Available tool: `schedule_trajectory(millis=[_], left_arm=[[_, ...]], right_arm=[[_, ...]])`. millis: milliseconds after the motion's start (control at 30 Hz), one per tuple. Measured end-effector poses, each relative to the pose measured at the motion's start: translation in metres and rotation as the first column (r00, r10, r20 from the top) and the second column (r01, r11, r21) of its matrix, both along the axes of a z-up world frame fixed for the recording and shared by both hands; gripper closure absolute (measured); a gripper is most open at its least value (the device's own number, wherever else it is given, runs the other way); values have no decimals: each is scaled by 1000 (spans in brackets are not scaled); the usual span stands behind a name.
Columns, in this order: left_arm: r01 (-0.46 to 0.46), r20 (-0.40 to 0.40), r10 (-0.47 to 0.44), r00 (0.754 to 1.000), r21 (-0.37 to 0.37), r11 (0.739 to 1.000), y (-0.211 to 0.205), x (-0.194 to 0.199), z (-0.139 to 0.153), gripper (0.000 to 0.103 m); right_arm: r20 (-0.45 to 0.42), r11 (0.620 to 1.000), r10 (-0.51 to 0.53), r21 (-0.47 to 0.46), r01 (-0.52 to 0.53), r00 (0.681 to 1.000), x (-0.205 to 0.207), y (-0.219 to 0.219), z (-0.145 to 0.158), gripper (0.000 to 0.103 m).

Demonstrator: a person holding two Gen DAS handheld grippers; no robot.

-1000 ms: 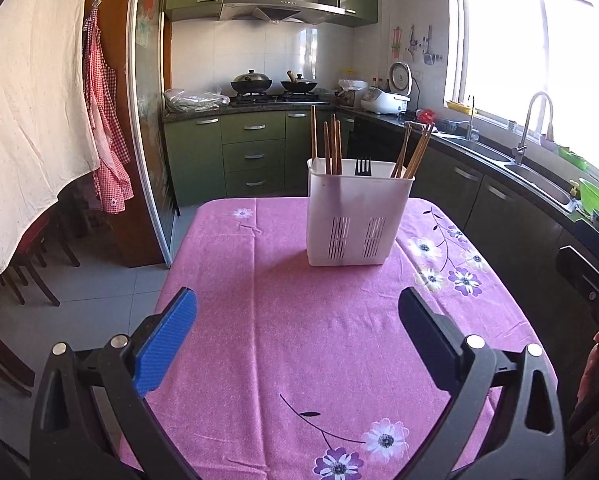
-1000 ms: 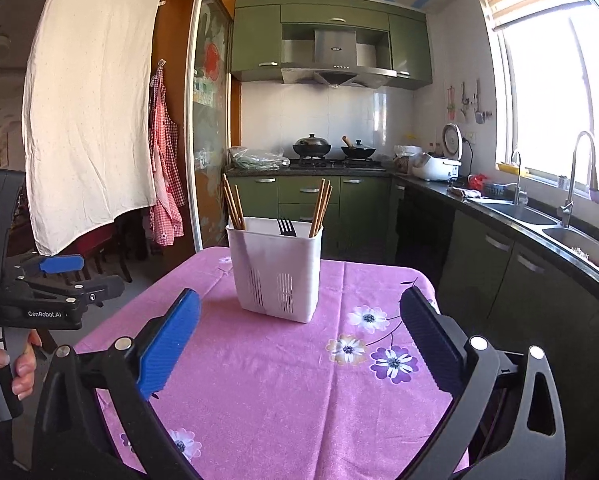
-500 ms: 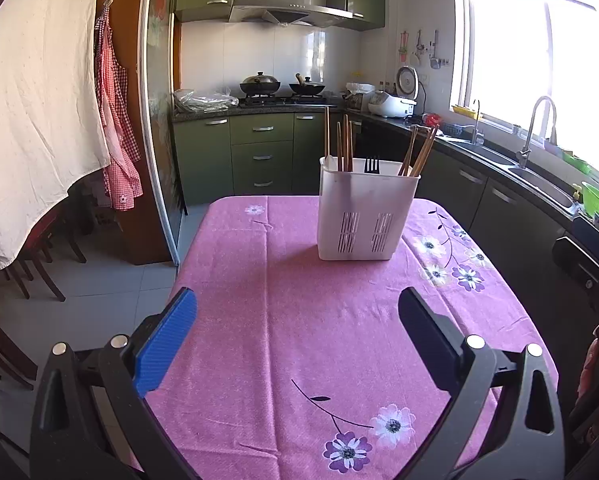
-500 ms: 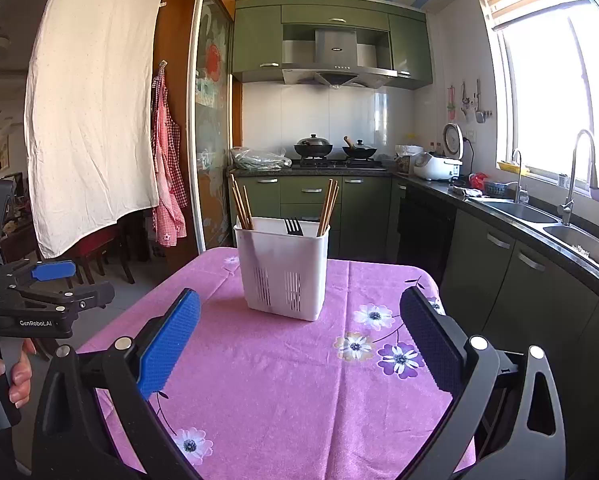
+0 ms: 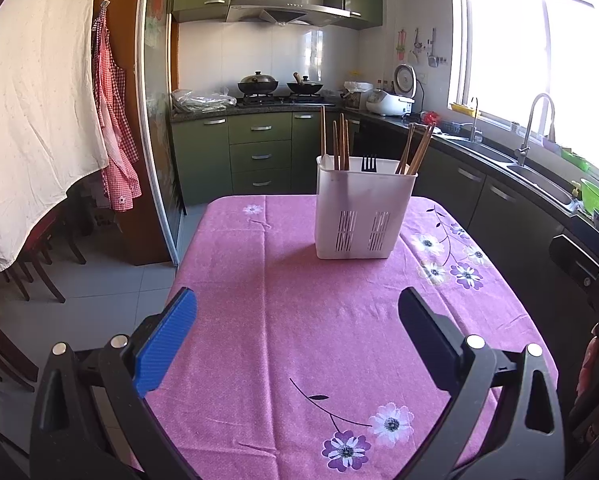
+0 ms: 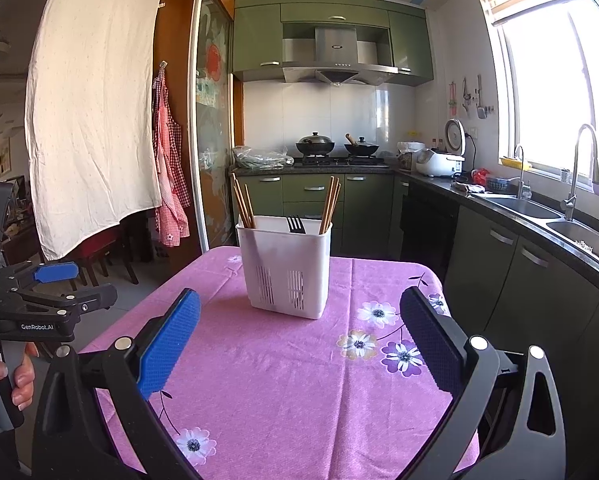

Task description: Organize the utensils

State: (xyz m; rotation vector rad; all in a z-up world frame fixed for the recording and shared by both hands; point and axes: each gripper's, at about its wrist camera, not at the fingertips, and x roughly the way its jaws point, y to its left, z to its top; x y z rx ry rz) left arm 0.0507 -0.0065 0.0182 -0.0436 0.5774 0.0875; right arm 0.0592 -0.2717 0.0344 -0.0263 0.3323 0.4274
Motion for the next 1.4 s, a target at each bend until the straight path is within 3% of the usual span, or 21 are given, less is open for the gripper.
schedule_trajectory(millis=[1400], left_arm=[[-4,-5,4,1000,-1,1000,1,1,0,7]], right_arm=[[-16,1000,14,-10,-14,1000,4,0,-7,5]])
